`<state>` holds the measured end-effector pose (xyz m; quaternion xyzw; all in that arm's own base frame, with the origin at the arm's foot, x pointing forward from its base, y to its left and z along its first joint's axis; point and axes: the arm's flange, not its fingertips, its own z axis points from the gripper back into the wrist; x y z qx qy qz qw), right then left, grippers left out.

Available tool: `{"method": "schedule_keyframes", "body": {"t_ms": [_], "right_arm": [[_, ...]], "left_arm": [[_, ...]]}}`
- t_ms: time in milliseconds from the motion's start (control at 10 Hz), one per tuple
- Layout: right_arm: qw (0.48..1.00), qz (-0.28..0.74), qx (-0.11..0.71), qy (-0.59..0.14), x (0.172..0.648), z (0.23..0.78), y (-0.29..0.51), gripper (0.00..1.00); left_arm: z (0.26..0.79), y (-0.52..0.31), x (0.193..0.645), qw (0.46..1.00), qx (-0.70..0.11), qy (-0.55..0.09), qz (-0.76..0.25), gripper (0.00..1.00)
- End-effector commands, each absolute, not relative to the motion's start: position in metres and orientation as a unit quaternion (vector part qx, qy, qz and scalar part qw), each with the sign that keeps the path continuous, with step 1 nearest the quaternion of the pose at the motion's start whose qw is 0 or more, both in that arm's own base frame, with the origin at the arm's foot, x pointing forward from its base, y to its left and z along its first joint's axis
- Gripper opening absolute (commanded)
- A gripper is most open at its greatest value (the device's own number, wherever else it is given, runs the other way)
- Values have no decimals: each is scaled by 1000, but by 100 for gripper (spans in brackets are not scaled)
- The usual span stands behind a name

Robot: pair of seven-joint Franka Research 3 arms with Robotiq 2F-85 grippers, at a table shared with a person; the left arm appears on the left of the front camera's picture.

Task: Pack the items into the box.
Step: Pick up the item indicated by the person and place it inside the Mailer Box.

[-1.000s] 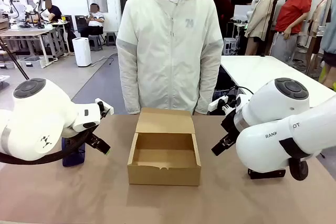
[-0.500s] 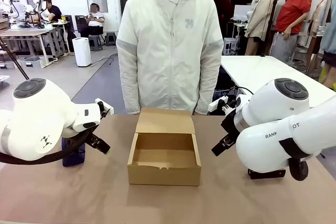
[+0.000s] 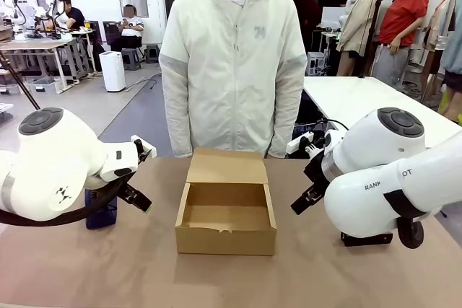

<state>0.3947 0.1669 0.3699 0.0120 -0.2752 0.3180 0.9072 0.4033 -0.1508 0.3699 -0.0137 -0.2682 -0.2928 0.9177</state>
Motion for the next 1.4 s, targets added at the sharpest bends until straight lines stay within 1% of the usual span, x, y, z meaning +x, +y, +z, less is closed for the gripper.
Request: {"method": "schedule_keyframes", "body": {"t_ms": [0,100,200,300,400,500,600,700,800,900,1000,1100,1200,1300], "right_arm": [[907,318,12,-276,395,371,167,100],[907,318,12,-275,395,370,167,100],[910,310,64,-269,394,395,158,100],[925,256,125,-253,391,428,148,100],[948,146,165,-232,394,467,127,100],[945,98,229,-210,389,494,103,100],[930,79,310,-183,382,515,74,100],[917,47,359,-169,376,526,41,100],[903,-16,392,-174,362,530,-4,100],[875,-81,429,-210,346,528,-52,100],[833,-139,468,-259,321,520,-98,100],[794,-193,495,-295,302,503,-134,100],[778,-226,503,-302,291,483,-156,100],[783,-241,481,-311,284,470,-162,100]], "left_arm": [[370,-151,403,918,-14,-268,-293,100],[370,-151,403,918,-14,-268,-293,100],[388,-140,402,922,-48,-216,-317,100],[416,-127,400,932,-111,-196,-283,100],[449,-116,392,933,-192,-164,-255,100],[479,-95,383,924,-254,-173,-227,100],[505,-65,379,903,-346,-185,-176,100],[519,-26,379,887,-399,-205,-112,100],[527,24,374,865,-444,-231,-31,100],[520,66,369,851,-468,-237,11,100],[507,108,362,835,-491,-244,55,100],[491,149,351,797,-536,-256,108,100],[471,189,338,742,-572,-299,181,100],[455,206,333,721,-578,-310,222,100]]}}
